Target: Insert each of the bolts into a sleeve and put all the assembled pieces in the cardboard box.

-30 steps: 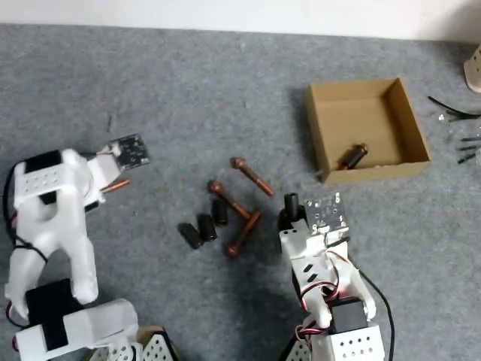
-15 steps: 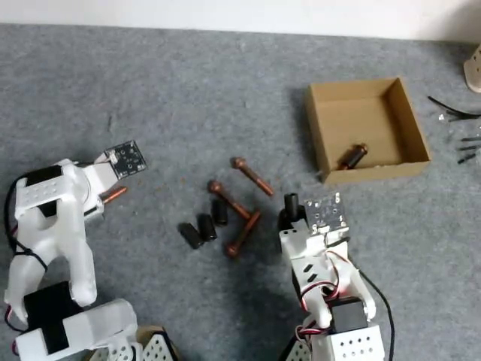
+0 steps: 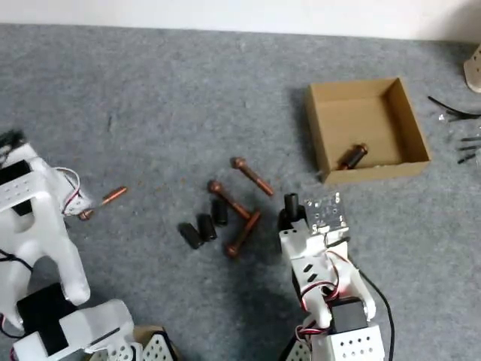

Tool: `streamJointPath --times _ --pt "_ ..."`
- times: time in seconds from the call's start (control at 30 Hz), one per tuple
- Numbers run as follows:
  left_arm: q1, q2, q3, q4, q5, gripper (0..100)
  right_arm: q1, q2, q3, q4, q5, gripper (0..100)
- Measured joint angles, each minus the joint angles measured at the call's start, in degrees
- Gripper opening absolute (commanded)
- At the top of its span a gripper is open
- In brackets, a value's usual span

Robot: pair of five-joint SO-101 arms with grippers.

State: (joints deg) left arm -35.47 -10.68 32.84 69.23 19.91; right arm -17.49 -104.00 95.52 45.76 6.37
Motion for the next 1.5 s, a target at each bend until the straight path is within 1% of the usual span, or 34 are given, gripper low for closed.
streamJointPath --times 0.07,0.27,0.4,0.5,0.67,0.83,0.93,1.1,1.33,1.5 --pt "0.70 0.00 0.62 0.26 5.01 22 0.00 0.00 0.00 0.00 0.00 0.5" --pt "1.93 0.00 1.05 0.35 9.93 22 0.00 0.00 0.00 0.00 0.00 0.5" --pt "2.02 0.00 2.11 0.35 20.13 22 0.00 0.00 0.00 0.00 0.00 0.5" --pt "2.90 0.00 2.46 0.35 27.96 22 0.00 0.00 0.00 -3.08 0.00 0.5" --pt "7.47 0.00 2.46 0.35 33.58 22 0.00 0.00 0.00 -4.92 0.00 0.5" --pt "9.85 0.00 3.16 -0.70 37.01 22 0.00 0.00 0.00 -5.10 0.09 0.5" --pt "10.11 0.00 5.98 -5.45 38.07 22 0.00 0.00 0.00 -5.19 2.20 0.5" --pt "10.20 0.00 10.81 -11.69 38.95 22 0.00 0.00 0.00 -5.19 2.81 0.5" --pt "10.20 0.18 11.52 -13.01 39.91 22 0.00 0.00 0.00 -5.19 2.90 0.5" --pt "9.05 6.86 10.02 -14.42 42.11 22 0.00 0.00 0.00 -5.19 3.08 0.5"
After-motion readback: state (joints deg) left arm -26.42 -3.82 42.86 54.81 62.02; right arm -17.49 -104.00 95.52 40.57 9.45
